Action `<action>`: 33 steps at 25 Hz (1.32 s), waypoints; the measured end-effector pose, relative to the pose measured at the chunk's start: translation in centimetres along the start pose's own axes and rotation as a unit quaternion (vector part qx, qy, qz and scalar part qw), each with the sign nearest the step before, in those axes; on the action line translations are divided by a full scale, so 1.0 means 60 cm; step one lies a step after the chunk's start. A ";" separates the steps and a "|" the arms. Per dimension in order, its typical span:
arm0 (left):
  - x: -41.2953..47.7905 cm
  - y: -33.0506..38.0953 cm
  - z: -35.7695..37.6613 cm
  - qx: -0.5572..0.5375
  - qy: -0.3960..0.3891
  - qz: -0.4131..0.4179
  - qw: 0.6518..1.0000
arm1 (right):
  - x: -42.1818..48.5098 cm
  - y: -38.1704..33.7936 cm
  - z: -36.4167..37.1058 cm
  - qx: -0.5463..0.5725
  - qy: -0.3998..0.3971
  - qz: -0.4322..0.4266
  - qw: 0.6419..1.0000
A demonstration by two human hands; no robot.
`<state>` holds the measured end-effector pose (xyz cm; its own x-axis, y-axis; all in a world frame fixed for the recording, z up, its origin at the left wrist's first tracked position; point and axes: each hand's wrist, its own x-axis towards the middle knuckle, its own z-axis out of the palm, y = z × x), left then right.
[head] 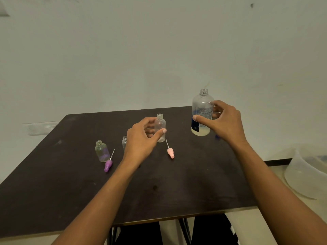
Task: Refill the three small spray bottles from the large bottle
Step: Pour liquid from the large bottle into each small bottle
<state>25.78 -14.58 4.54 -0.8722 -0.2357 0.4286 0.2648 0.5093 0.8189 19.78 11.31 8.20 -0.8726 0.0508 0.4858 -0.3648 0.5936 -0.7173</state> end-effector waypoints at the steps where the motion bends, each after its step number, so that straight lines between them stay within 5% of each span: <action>1: -0.002 0.005 -0.004 -0.004 0.000 0.002 1.000 | -0.001 -0.006 -0.002 -0.004 0.000 -0.006 1.000; 21: -0.043 0.023 -0.023 -0.045 -0.016 0.027 0.999 | -0.029 -0.050 0.013 -0.154 -0.058 -0.210 0.964; 33: -0.049 0.027 -0.025 -0.044 -0.017 0.023 0.999 | -0.024 -0.044 0.009 -0.191 -0.060 -0.231 0.952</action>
<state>29.38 -14.30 5.17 -0.8716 -0.1841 0.4542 0.3385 0.4441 0.8296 21.83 9.23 9.13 -0.6875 -0.3650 0.6278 -0.5939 0.7801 -0.1969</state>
